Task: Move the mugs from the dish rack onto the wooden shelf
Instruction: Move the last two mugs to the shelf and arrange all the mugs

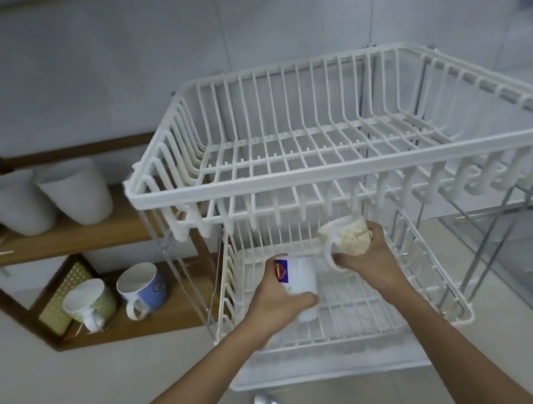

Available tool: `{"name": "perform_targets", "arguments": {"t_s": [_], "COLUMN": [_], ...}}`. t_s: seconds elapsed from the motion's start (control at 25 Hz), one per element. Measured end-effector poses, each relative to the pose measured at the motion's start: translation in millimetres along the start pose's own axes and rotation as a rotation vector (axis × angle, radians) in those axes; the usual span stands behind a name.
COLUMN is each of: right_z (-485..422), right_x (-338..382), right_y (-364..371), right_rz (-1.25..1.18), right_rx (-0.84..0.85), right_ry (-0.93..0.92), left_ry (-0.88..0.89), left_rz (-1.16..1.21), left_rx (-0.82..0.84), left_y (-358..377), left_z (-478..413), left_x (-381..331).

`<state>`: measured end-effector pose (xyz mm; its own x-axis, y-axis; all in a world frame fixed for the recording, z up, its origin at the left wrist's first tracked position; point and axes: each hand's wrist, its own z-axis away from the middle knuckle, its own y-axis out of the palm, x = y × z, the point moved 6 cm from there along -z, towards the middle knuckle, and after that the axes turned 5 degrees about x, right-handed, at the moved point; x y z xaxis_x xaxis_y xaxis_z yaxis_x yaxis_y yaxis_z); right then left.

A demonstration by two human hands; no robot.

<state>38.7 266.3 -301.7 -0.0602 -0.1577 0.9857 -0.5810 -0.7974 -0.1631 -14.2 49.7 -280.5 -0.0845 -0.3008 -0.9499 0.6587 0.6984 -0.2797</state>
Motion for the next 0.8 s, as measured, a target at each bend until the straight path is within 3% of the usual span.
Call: {"name": "perform_targets", "arguments": {"t_s": [0.2,0.36,0.48,0.6,0.8], "right_z": [74.7,138.9,180.7,211.1,211.3], "right_x": [11.8,30.6,67.3,94.8,144.6], "right_y": [21.5,60.3,101.0,161.1,258.2], "right_rz": [-0.274,-0.291,-0.239,-0.265,-0.224], "right_rx": [0.284,0.339,0.382,0.425,0.267], "right_ry": [-0.052,-0.024,-0.081,-0.130,-0.199], "left_ry": [0.111,0.157,0.145,0.103,0.030], "left_rz": [-0.040,0.004,0.026,0.014,-0.057], "left_rx": [0.345,0.422,0.306,0.089,-0.180], "left_y": [-24.9,-79.2,-135.8,-195.8,-267.4], "left_z": [97.2,147.5,157.5,148.5,122.2], "left_x": [-6.1,8.8,29.5,52.9,84.2]}}
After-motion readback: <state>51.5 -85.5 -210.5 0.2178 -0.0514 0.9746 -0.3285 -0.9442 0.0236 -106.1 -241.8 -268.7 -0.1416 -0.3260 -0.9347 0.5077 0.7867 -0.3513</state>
